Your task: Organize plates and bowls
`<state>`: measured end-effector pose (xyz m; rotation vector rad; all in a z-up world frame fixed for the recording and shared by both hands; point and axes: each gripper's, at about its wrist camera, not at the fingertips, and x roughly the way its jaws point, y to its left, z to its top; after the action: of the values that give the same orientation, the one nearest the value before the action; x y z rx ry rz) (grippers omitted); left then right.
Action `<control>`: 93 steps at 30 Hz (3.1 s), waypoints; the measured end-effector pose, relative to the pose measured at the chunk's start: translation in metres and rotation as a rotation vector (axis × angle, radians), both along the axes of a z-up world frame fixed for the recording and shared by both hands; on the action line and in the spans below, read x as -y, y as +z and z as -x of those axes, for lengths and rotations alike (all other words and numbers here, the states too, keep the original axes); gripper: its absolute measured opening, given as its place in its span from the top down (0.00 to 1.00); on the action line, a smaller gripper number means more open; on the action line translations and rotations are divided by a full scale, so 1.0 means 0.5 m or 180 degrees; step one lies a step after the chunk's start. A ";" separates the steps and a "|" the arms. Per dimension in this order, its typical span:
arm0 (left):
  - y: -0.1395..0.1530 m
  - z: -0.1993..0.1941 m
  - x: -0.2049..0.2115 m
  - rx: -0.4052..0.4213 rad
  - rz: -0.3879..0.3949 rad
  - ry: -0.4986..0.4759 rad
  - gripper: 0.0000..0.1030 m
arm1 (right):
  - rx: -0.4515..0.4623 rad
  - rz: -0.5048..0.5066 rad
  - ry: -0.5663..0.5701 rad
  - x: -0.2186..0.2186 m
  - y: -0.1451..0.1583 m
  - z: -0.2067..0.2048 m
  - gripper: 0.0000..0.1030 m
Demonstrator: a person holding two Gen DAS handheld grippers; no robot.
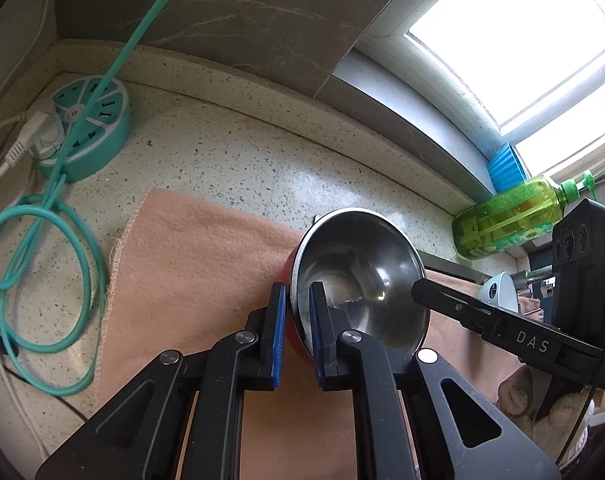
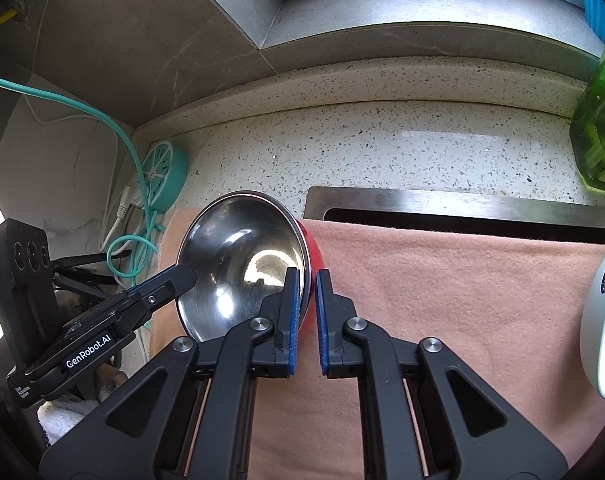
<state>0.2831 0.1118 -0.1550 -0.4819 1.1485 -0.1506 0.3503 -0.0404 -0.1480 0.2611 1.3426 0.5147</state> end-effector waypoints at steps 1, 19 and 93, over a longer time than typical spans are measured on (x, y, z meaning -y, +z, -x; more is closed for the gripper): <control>0.001 0.001 0.001 0.0004 -0.0014 -0.0004 0.90 | 0.0015 0.0013 0.0011 -0.001 0.002 0.002 0.93; 0.065 0.057 0.049 0.0200 0.0059 -0.0081 0.90 | 0.0215 0.0000 0.0021 0.055 0.093 0.070 0.93; 0.054 0.307 0.581 0.0000 -0.0089 -0.1641 0.90 | 0.0056 0.0525 -0.0686 0.590 0.047 0.450 0.92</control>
<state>0.1296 -0.1786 -0.1282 -0.1515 1.2546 -0.5799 0.1255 -0.3355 -0.1247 0.2610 1.3134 0.2237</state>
